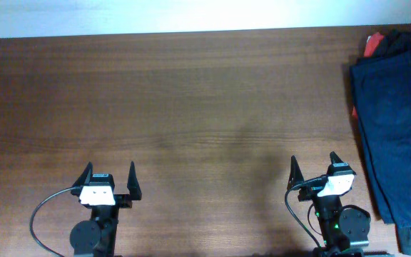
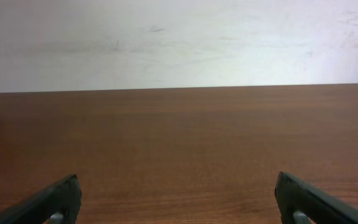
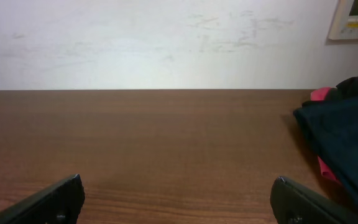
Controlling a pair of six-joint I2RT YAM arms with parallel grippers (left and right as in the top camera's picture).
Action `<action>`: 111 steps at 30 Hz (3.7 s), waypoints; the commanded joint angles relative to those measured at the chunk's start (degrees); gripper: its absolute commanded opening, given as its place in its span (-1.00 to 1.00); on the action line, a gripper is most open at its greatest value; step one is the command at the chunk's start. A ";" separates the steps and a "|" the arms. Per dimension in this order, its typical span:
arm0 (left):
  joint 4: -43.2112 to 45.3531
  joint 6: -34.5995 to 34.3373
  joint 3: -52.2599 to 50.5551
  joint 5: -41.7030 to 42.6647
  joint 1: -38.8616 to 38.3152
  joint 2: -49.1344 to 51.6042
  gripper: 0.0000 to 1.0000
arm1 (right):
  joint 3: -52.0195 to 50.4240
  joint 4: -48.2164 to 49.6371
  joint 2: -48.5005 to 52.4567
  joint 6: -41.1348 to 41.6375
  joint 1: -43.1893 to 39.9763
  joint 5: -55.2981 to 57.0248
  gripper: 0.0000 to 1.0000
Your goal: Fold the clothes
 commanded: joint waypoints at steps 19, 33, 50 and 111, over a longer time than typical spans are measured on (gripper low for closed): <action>-0.26 1.09 -0.22 -0.20 0.24 -0.15 0.98 | -0.26 -0.39 0.04 -0.39 0.33 0.31 0.97; -0.26 1.09 -0.22 -0.20 0.24 -0.15 0.98 | -0.26 -0.37 0.04 -0.39 0.33 0.31 0.97; -0.24 1.09 -0.22 -0.20 0.24 -0.15 0.98 | -0.26 -0.39 0.04 -0.39 0.33 0.31 0.97; -0.26 1.09 -0.22 -0.20 0.24 -0.15 0.98 | 90.97 -27.23 91.78 -9.49 -5.07 31.12 0.97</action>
